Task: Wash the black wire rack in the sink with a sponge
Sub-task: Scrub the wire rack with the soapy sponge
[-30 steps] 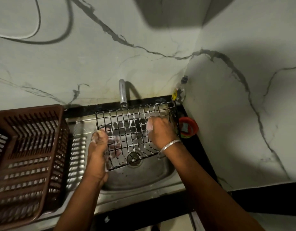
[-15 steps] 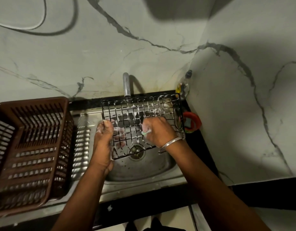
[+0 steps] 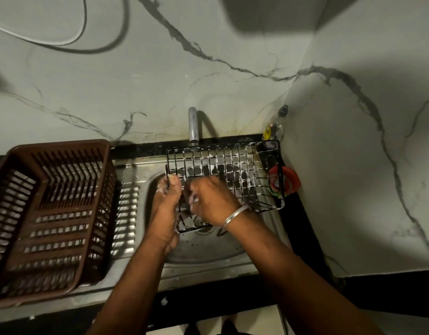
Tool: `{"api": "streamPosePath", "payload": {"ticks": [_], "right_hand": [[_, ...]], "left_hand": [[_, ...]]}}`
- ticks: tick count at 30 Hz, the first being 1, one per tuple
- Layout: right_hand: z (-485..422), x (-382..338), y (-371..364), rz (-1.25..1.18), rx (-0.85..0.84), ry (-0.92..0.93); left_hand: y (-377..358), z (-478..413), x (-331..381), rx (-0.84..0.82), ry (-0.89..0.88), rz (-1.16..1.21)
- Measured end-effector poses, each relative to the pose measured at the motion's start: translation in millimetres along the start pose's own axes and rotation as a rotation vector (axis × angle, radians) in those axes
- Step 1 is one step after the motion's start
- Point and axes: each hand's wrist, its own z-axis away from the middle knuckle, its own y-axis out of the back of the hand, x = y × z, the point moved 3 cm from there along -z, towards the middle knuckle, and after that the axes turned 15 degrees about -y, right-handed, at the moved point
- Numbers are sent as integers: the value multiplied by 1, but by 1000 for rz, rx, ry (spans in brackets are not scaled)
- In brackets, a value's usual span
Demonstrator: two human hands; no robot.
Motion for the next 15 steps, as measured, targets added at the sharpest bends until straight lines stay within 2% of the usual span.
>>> {"api": "streamPosePath", "payload": {"ticks": [4,9,12,15], "right_hand": [[2,-5,-2,34,-86,42],[6,-12,1,105,-81,94],[10,-11,6,65,-141,54],[5,13,34,90,-54,-13]], "left_hand": [[1,1,0,0,9,7],[2,2,-2,14,-1,53],[5,2,-6,-9,-4,18],[11,3,-12,5,40,23]]}}
